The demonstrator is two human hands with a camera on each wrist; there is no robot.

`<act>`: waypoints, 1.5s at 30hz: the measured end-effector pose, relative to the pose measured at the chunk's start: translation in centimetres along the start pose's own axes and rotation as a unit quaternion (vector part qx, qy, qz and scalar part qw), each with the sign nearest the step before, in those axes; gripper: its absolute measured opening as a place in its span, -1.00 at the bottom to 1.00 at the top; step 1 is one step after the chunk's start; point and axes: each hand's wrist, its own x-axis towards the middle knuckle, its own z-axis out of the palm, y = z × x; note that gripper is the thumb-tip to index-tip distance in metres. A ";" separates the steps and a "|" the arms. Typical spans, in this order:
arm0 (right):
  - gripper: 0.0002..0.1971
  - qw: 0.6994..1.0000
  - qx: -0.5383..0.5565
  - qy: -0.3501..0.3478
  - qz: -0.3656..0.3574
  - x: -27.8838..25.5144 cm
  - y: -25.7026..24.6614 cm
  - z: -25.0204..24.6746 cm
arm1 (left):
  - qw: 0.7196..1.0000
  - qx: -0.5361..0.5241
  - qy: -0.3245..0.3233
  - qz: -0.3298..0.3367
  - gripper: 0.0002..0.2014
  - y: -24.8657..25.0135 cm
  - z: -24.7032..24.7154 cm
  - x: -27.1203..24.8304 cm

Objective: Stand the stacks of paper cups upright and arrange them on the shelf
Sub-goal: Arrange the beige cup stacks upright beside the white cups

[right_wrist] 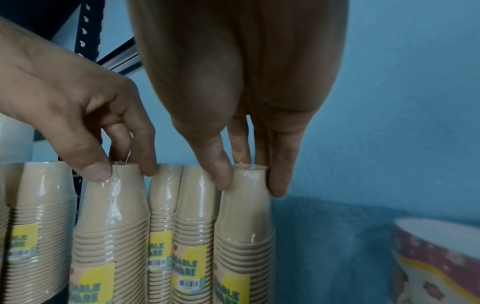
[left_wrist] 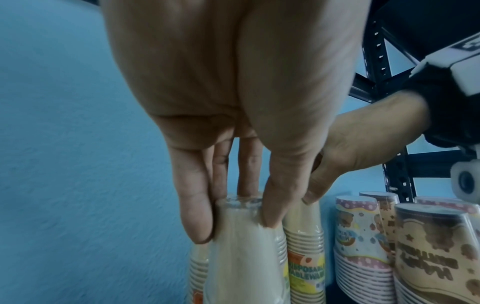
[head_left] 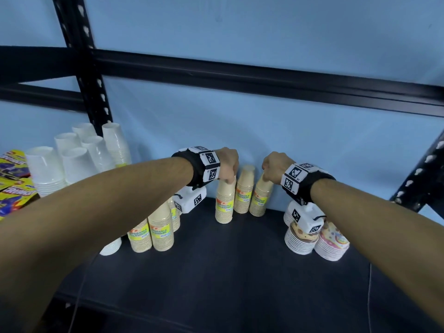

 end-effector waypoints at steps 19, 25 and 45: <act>-0.66 0.998 -0.017 0.031 -0.048 -1.0 -2.5 -1.8 | 0.999 -0.039 0.010 -0.033 -0.60 -0.5 -1.7 -1.7; -0.66 0.990 -0.004 0.051 -0.130 -2.6 -7.0 -3.0 | 0.997 -0.014 0.037 -0.071 -0.65 -1.5 -3.9 -5.3; -0.67 0.954 0.043 -0.068 -0.288 -9.0 -20.0 1.4 | 0.975 0.028 0.054 -0.214 -0.65 -8.6 -3.1 -17.8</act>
